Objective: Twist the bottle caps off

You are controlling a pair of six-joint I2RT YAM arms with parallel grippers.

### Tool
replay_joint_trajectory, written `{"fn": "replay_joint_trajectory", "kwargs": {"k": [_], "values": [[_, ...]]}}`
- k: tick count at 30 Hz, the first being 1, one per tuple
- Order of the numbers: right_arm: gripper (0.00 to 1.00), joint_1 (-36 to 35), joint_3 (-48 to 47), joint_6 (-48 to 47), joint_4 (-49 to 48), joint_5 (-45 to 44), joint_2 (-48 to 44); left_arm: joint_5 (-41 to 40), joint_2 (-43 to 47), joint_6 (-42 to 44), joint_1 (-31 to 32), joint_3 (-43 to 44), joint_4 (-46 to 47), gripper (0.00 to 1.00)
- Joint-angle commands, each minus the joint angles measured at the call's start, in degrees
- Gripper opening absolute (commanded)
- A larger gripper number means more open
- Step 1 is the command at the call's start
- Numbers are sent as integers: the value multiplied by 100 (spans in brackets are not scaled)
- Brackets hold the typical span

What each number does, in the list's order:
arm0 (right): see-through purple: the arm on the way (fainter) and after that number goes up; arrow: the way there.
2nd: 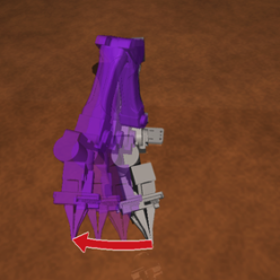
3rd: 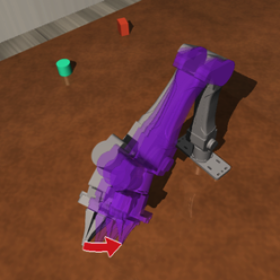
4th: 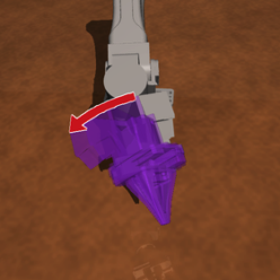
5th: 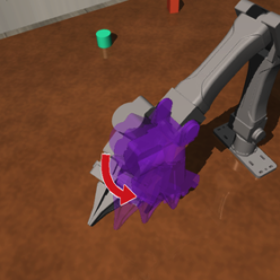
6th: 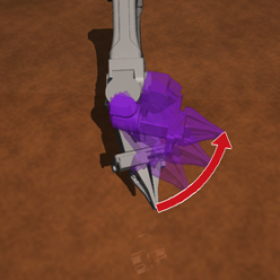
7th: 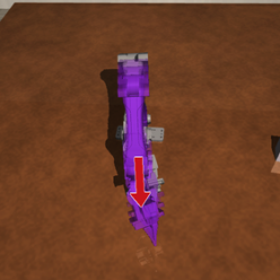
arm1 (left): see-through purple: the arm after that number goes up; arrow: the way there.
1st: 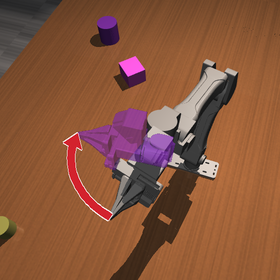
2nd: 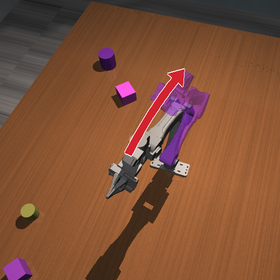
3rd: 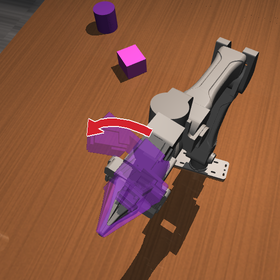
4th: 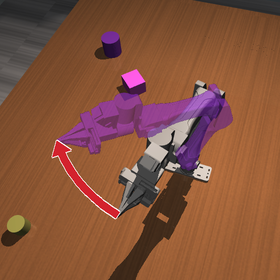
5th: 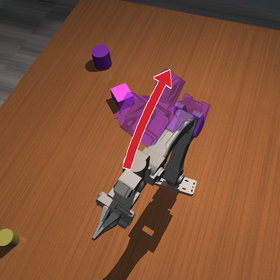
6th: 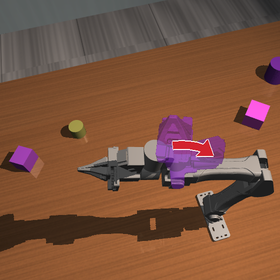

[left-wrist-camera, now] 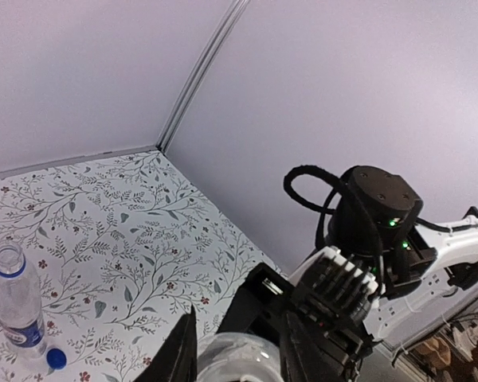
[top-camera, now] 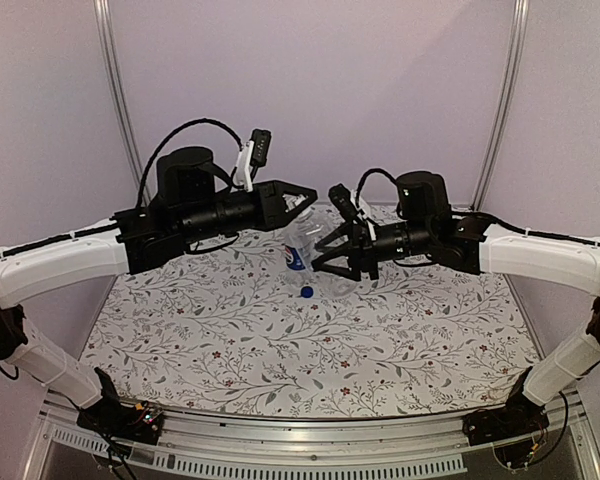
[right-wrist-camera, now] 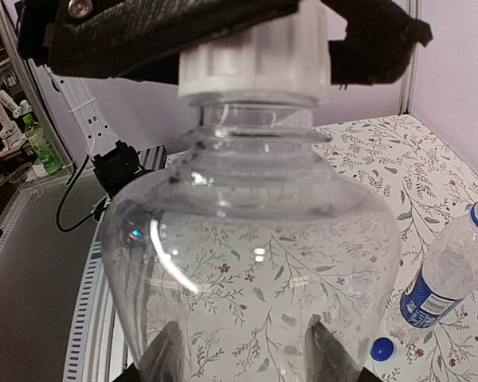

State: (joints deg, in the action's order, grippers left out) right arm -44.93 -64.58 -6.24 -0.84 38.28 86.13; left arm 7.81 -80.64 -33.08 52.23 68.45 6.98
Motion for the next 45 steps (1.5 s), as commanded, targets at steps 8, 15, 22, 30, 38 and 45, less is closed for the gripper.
{"fn": "replay_joint_trajectory", "kwargs": {"k": [8,15,22,30,38,45], "values": [[48,69,136,-20,-83,472,-266,833,280,431,-217,-119,459,63],[48,107,109,33,-146,1314,-249,2184,426,852,-527,-275,726,80],[48,107,-41,19,-94,2374,-33,3829,399,1003,-785,-505,1553,83],[48,107,-186,99,-119,2976,141,4846,-49,941,-800,-329,2133,82],[49,106,-208,175,-181,3275,206,5174,-448,595,-789,-260,2772,73],[48,109,-197,194,-212,3263,238,5361,-653,359,-736,-256,3074,53]]}}
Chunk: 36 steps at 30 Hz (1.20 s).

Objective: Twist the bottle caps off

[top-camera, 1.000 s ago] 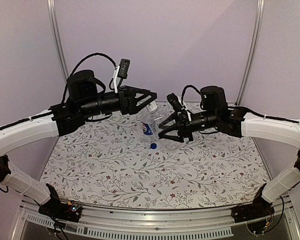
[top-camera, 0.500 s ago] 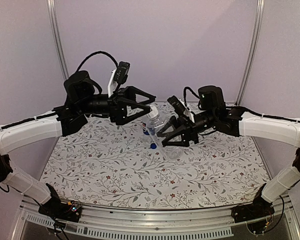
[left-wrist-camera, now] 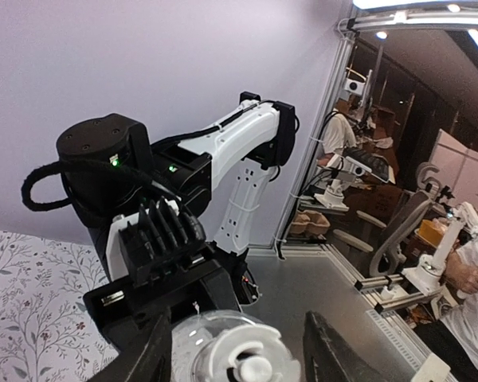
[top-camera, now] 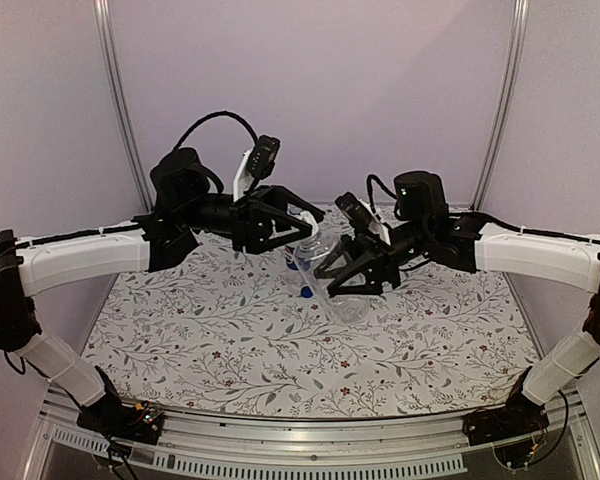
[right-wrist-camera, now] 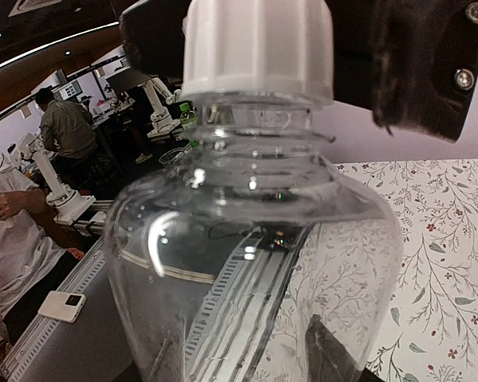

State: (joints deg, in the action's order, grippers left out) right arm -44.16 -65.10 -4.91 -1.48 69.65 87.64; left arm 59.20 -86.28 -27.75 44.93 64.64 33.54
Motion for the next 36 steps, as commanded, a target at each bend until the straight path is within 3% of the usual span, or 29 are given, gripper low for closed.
{"fn": "replay_joint_trajectory", "kwargs": {"k": [1,10,13,15,20,25,31,36], "values": [[48,35,-141,63,-140,121,87,222,-91,-200,-2,112,465,52],[47,30,-142,85,-46,-512,37,-69,64,-139,0,-17,261,24],[47,43,-181,112,117,-1155,-12,-876,237,27,26,-60,-279,11],[47,63,-232,93,327,-1616,-12,-1813,340,44,105,66,-896,8],[47,74,-300,37,507,-2679,-65,-4627,558,-191,705,501,-2501,13],[47,83,-336,8,519,-2922,-56,-6104,588,-506,1157,732,-3147,15],[47,88,-304,-8,533,-2901,-66,-6383,539,-443,1282,841,-3301,23],[47,101,-259,-82,533,-2653,-97,-6006,622,-101,1230,787,-3024,43]]}}
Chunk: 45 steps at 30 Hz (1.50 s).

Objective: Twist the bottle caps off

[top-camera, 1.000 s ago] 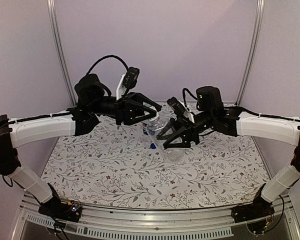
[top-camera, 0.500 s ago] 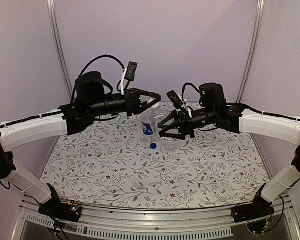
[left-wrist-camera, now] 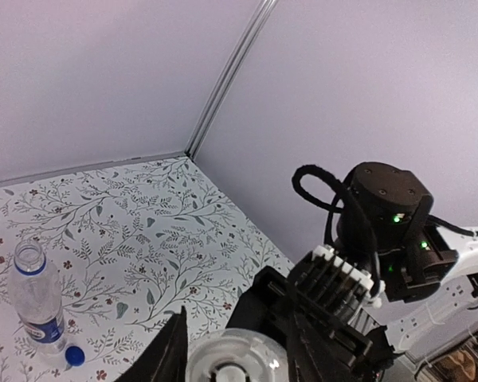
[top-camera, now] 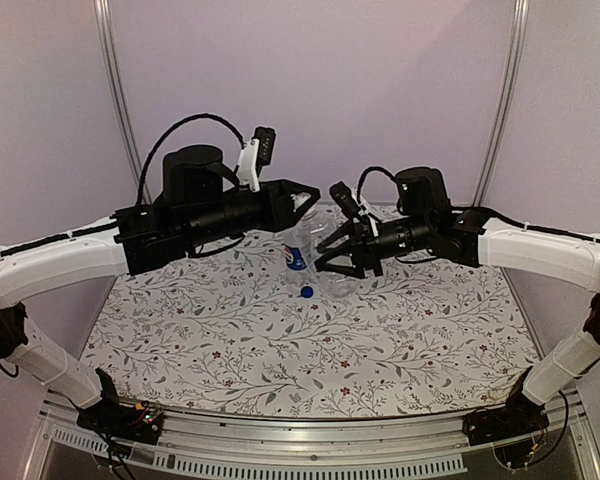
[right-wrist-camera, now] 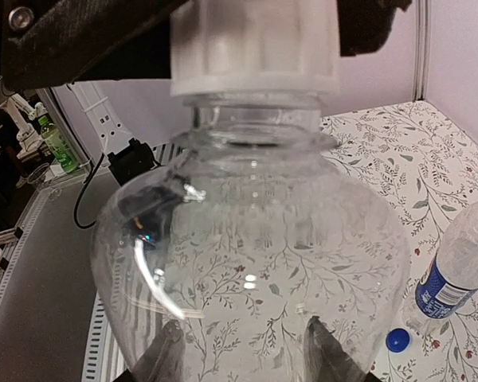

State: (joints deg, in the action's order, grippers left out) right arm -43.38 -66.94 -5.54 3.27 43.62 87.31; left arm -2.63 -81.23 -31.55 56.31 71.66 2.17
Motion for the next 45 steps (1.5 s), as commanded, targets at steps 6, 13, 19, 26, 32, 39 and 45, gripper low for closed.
{"fn": "replay_joint_trajectory", "kwargs": {"k": [6,13,19,26,32,39,45], "values": [[48,22,-35,-169,56,695,-117,1724,273,581,-357,-108,564,70],[48,22,-83,-266,45,1789,-15,3237,342,738,-805,-329,1094,89],[48,23,-117,-233,-49,2295,2,4294,181,826,-952,-363,1595,91],[48,24,-109,-114,-154,2599,8,5597,-249,470,-972,-391,2725,89],[48,22,-76,-121,-132,2606,-50,5851,-490,364,-966,-315,2914,74],[48,22,-68,-123,-126,2605,-49,6255,-660,55,-970,-459,3497,54],[48,22,-72,-122,-126,2581,-55,6294,-741,-19,-965,-460,3535,38]]}}
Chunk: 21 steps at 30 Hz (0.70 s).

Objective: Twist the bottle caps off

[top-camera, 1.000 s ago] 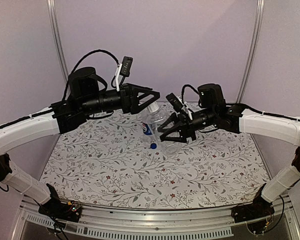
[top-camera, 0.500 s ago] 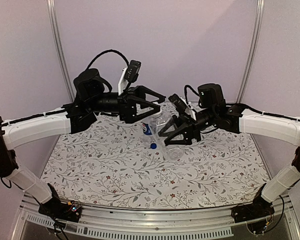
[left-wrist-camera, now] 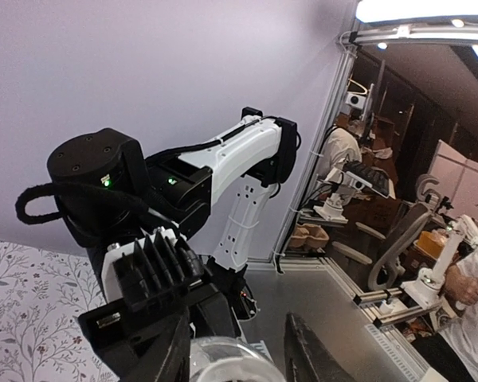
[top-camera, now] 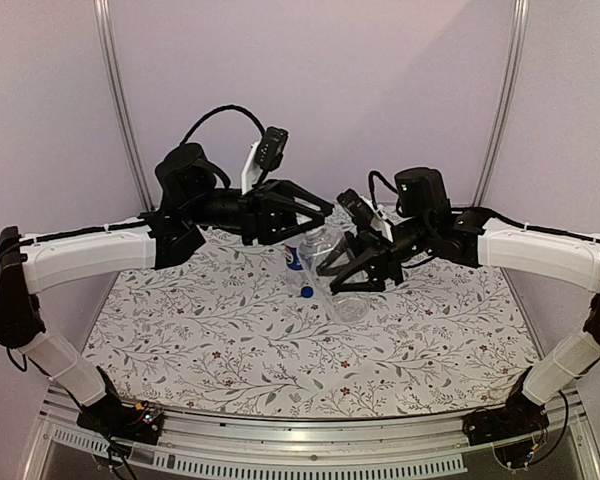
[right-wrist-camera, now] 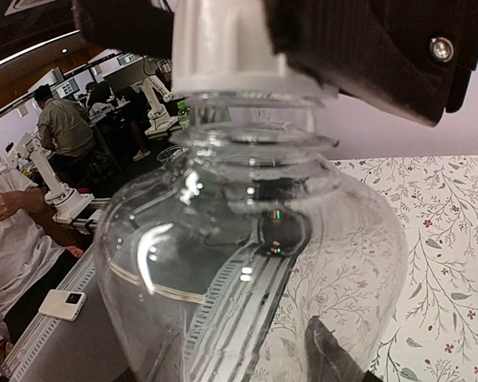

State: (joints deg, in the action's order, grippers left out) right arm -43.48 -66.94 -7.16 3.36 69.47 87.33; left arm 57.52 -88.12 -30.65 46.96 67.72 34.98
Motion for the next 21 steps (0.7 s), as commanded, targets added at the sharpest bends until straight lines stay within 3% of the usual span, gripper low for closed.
{"fn": "replay_joint_trajectory", "kwargs": {"k": [1,5,9,12,17,21], "values": [[48,35,-64,46,-139,-12,-58,251,-55,-108,-36,-71,228,36],[48,33,-48,56,-125,-110,-66,-9,-4,-34,-45,-83,15,24],[47,34,-35,58,-37,-554,-107,-804,177,142,-46,-54,-706,15],[47,33,-58,57,74,-1168,-149,-1960,364,235,38,61,-1581,13],[47,33,-192,32,329,-2256,-140,-4638,589,0,490,407,-3106,14],[47,33,-224,42,442,-2839,-131,-5563,629,-129,802,595,-3478,16]]}}
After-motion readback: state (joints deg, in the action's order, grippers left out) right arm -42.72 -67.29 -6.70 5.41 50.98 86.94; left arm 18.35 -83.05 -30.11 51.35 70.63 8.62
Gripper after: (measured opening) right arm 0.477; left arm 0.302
